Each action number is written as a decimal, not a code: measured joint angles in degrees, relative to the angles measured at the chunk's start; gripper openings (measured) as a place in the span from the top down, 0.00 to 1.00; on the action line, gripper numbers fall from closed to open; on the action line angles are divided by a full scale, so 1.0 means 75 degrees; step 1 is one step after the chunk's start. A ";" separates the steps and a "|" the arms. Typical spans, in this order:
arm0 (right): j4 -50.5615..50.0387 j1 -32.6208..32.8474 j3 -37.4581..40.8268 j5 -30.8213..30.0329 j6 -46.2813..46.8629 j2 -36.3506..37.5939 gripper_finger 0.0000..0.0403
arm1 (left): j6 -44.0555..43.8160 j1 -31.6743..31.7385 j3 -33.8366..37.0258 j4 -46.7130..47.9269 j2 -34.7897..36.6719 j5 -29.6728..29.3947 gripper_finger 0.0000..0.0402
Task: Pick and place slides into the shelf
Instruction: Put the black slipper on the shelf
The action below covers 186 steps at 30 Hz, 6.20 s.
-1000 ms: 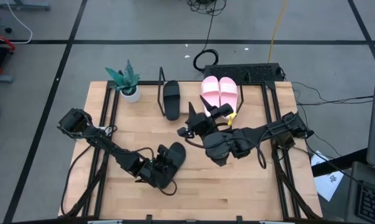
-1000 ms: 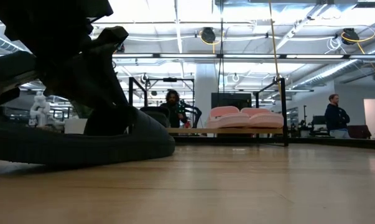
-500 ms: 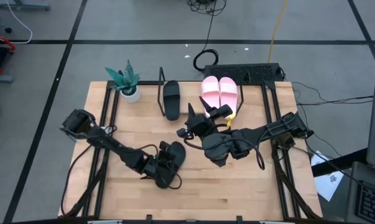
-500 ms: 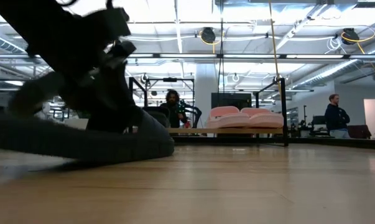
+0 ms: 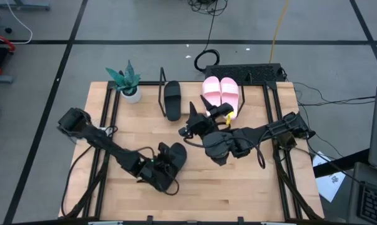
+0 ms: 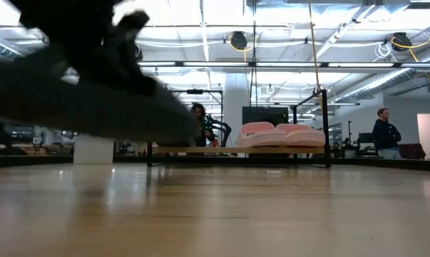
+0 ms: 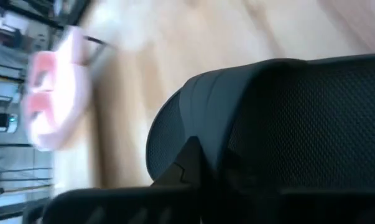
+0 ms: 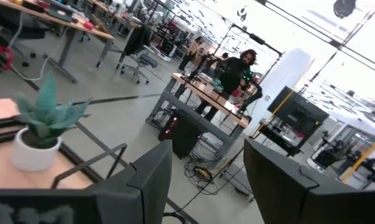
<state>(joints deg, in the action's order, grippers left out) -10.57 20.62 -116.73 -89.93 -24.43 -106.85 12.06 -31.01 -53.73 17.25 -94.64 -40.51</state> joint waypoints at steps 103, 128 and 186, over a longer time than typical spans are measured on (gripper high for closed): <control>0.0372 -0.1350 0.0000 0.1824 -0.1890 0.2573 0.53 | 0.3447 0.7118 -0.3211 -0.1095 -0.2500 0.2456 1.00; 0.0405 -0.1350 0.0119 0.2212 -0.1698 0.2570 0.53 | 0.2999 0.7185 -0.3160 -0.1329 -0.2505 0.2518 0.90; 0.0403 -0.1350 0.0122 0.2221 -0.1690 0.2571 0.53 | 0.3006 0.6909 -0.3154 -0.1469 -0.2519 0.1769 0.30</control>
<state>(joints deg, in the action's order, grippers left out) -7.55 10.50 -115.81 -73.28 -37.11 -87.56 34.61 20.80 -77.38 6.24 -113.54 -27.24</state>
